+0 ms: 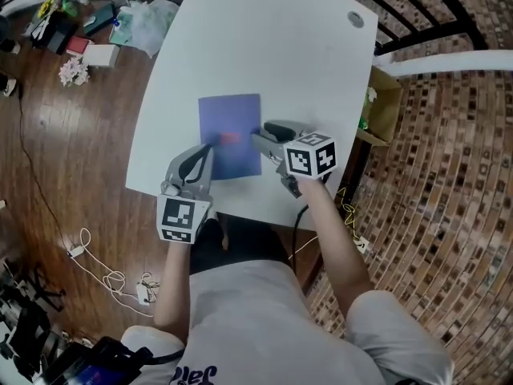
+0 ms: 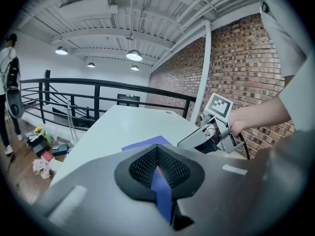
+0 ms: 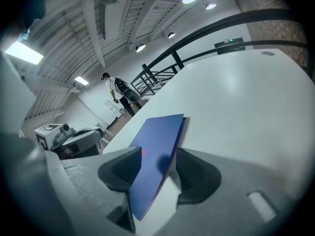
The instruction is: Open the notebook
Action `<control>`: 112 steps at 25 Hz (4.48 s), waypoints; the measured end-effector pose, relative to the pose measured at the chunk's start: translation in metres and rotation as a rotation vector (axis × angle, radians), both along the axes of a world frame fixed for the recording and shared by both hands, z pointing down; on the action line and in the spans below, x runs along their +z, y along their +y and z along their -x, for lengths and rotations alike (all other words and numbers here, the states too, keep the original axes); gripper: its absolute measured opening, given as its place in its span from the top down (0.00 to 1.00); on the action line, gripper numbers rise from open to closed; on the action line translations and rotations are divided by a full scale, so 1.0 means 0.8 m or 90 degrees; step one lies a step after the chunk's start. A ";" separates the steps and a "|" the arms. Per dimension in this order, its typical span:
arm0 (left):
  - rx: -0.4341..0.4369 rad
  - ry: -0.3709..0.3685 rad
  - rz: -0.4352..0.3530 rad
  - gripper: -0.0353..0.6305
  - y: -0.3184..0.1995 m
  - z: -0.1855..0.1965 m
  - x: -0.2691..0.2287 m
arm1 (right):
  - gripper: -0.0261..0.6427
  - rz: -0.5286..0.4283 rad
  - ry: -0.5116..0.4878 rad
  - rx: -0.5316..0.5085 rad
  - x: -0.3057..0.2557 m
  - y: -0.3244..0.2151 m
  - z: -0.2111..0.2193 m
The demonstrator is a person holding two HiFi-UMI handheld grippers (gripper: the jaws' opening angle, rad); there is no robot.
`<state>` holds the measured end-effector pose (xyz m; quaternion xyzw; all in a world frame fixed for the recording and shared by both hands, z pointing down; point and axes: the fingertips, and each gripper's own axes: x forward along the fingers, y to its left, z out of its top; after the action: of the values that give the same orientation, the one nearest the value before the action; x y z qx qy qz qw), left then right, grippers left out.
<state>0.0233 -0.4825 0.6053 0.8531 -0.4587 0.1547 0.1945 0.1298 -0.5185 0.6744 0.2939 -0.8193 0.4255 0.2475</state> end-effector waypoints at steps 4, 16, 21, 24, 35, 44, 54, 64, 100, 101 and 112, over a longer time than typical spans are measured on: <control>-0.015 -0.004 0.004 0.92 -0.001 0.007 0.004 | 0.66 0.020 -0.005 0.005 0.008 0.000 0.003; -0.036 0.006 -0.003 0.92 0.010 0.022 -0.009 | 0.66 0.031 -0.049 0.027 -0.007 0.004 0.010; -0.055 0.008 -0.020 0.92 0.007 0.040 -0.022 | 0.66 0.008 -0.104 0.045 -0.049 0.004 0.019; -0.069 0.018 -0.026 0.92 0.011 0.047 -0.038 | 0.66 -0.008 -0.149 0.043 -0.086 0.012 0.033; -0.162 0.005 -0.050 0.92 0.055 0.145 -0.068 | 0.67 -0.065 -0.254 -0.145 -0.187 0.083 0.190; -0.241 -0.014 -0.022 0.92 0.128 0.225 -0.045 | 0.68 -0.010 -0.131 -0.269 -0.066 0.158 0.276; -0.237 -0.018 -0.027 0.92 0.186 0.241 -0.050 | 0.94 -0.055 0.080 -0.222 0.031 0.144 0.279; -0.116 0.011 -0.108 0.92 0.226 0.196 -0.121 | 0.97 -0.166 0.067 -0.074 -0.082 0.219 0.245; 0.023 0.028 -0.281 0.92 0.653 -0.134 -0.316 | 0.97 -0.430 -0.088 0.155 -0.346 0.714 -0.049; 0.024 0.030 -0.280 0.92 0.656 -0.132 -0.317 | 0.97 -0.438 -0.083 0.154 -0.353 0.714 -0.048; -0.005 0.034 -0.276 0.92 0.670 -0.062 -0.305 | 0.97 -0.473 -0.092 0.126 -0.381 0.724 0.020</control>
<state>0.0725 0.0534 0.3617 0.8770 -0.4793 0.0288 0.0190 0.1139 0.0610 0.3696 0.4104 -0.9006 0.1411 0.0239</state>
